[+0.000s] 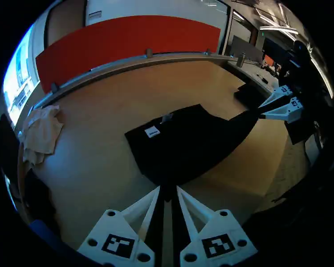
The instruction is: Fold towel
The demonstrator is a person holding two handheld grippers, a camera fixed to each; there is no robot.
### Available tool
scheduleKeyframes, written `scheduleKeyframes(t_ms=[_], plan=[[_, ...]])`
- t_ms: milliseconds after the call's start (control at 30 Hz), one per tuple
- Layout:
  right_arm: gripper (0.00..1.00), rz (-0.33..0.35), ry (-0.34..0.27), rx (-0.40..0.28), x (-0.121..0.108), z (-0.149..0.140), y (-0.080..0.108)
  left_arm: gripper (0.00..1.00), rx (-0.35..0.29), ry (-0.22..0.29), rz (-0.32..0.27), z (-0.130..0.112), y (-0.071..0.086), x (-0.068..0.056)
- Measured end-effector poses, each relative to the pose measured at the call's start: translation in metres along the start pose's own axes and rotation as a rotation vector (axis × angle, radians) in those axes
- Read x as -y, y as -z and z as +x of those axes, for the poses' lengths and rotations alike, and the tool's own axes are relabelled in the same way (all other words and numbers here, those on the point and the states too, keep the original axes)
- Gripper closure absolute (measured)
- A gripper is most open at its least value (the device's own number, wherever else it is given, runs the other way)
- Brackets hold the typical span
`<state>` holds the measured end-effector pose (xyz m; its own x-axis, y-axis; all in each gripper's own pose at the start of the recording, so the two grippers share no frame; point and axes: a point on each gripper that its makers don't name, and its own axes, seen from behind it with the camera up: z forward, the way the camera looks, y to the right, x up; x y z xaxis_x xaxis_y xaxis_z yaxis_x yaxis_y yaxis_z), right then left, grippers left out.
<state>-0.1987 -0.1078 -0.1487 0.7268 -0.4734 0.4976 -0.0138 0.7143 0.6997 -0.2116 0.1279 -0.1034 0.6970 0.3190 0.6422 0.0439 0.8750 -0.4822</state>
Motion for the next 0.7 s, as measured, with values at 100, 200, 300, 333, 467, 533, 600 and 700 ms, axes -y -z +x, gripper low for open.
scheduleKeyframes(t_ms=[100, 200, 300, 333, 467, 533, 600, 700], plan=[[0.86, 0.001, 0.002, 0.002, -0.001, 0.000, 0.000, 0.90, 0.001, 0.001, 0.001, 0.000, 0.000, 0.000], [0.86, 0.000, 0.006, 0.003, -0.003, 0.001, -0.001, 0.90, 0.001, 0.004, 0.002, 0.001, -0.001, 0.000], [0.86, -0.002, 0.009, 0.003, -0.006, 0.004, -0.004, 0.90, 0.001, 0.006, 0.007, 0.003, -0.004, 0.003], [0.86, -0.003, 0.010, 0.003, -0.007, 0.005, -0.005, 0.90, 0.001, 0.006, 0.009, 0.004, -0.005, 0.004], [0.86, -0.009, 0.016, 0.006, -0.015, 0.008, -0.012, 0.90, -0.005, 0.002, 0.024, 0.011, -0.013, 0.011], [0.86, -0.013, 0.018, 0.009, -0.020, 0.010, -0.016, 0.90, -0.008, 0.003, 0.032, 0.016, -0.018, 0.015], [0.86, -0.017, 0.021, 0.011, -0.025, 0.012, -0.020, 0.90, -0.009, 0.006, 0.039, 0.021, -0.024, 0.019], [0.86, -0.023, 0.024, 0.012, -0.033, 0.016, -0.027, 0.90, -0.009, 0.010, 0.044, 0.027, -0.033, 0.025]])
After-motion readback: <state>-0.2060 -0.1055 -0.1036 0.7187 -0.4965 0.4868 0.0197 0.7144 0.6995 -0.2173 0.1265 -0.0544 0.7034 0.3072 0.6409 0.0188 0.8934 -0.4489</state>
